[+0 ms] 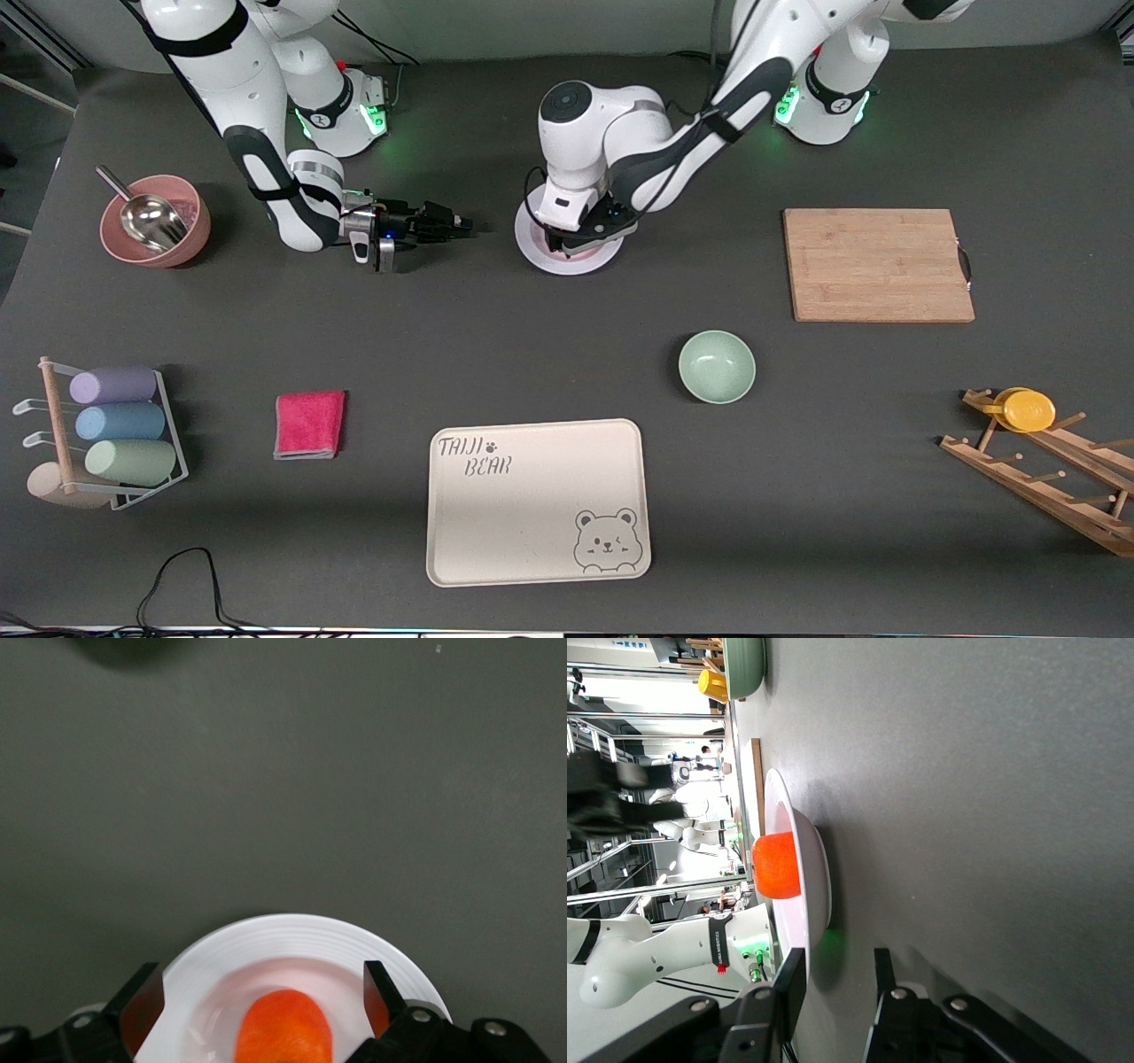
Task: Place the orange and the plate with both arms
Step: 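Lower the orange onto the plate and open the left gripper, then withdraw the left gripper from the plate toward the cutting board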
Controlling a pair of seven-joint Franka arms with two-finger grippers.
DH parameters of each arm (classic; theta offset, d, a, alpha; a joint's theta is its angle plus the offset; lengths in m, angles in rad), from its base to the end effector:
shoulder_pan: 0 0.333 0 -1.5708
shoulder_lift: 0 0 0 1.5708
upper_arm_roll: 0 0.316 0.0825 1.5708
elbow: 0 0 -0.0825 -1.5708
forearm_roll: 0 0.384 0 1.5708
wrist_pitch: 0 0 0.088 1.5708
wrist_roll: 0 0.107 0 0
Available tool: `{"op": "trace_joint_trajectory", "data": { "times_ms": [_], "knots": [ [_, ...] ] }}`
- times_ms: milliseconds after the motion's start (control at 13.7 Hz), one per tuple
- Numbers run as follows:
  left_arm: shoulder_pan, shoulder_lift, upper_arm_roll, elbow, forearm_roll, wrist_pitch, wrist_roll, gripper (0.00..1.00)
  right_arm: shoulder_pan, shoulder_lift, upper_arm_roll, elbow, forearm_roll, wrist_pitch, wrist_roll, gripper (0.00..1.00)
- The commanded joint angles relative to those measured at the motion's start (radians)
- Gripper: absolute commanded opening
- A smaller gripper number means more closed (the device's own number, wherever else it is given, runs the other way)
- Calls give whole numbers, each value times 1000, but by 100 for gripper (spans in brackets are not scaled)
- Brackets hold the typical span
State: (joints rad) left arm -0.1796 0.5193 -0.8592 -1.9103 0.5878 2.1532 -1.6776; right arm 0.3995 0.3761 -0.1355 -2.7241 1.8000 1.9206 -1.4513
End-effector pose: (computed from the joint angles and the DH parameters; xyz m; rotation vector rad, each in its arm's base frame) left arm 0.3574 -0.5005 0.2994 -3.0311 -0.5303 -0.1194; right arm 0.2858 0.1391 0.0956 -1.9584 0.0358 0.0556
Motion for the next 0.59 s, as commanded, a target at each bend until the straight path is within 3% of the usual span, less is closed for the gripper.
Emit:
{"op": "trace_joint_trajectory", "data": {
  "times_ms": [0,293,366,512],
  "knots": [
    [197,-44,-160,23,-57,-129,193,100,25,24,4,18,60,-11,-32,38],
    [685,-82,-505,34,-72,-242,534,100,129,27,7,38,188,-3,-26,38],
    [786,-82,-571,39,-83,-278,605,100,162,35,7,47,221,1,-26,38],
    [917,-82,-636,97,-85,-381,779,100,215,55,8,70,284,3,-26,38]
  ]
}}
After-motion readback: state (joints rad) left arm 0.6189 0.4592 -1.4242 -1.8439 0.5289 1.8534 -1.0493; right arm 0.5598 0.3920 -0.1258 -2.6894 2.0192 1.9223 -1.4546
